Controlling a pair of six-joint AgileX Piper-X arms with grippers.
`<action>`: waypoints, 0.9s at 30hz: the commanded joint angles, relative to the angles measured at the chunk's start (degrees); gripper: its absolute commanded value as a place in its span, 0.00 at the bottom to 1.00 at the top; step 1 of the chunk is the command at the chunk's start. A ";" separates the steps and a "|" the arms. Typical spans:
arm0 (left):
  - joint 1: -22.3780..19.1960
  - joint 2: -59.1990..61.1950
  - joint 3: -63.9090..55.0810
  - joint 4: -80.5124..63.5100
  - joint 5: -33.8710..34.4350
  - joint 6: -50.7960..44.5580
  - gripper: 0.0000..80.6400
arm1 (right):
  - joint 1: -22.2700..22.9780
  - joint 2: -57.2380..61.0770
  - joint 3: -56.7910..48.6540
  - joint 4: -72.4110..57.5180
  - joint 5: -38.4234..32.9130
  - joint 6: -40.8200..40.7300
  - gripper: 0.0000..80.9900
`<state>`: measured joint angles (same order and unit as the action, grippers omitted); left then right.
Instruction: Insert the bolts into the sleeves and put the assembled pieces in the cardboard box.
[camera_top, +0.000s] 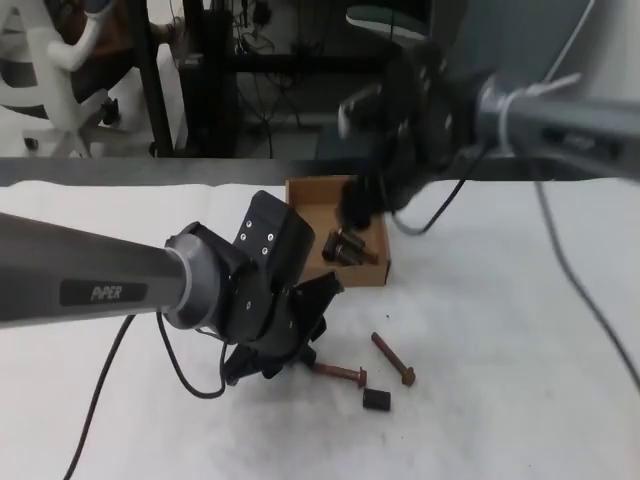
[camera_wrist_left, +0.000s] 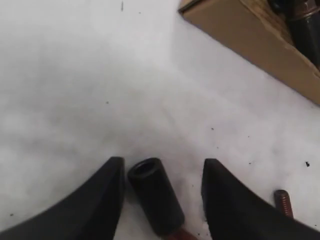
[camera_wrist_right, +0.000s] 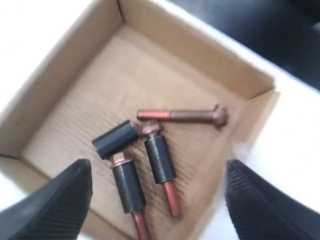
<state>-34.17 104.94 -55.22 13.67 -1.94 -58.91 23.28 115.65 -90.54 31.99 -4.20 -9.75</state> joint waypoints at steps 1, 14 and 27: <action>0.93 2.26 0.86 4.09 -2.64 0.90 0.59 | 0.16 -8.24 -0.99 2.52 0.01 0.36 0.86; 0.93 2.60 0.86 6.32 0.21 8.94 0.02 | 0.05 -36.11 -0.62 12.87 -0.15 0.10 0.86; 0.93 -17.97 7.39 2.01 -4.10 31.18 0.02 | 0.05 -50.78 32.63 13.10 -4.64 14.54 0.70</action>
<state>-33.31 93.76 -49.91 17.53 -3.77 -30.71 23.33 66.75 -63.52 48.60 -8.09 -1.40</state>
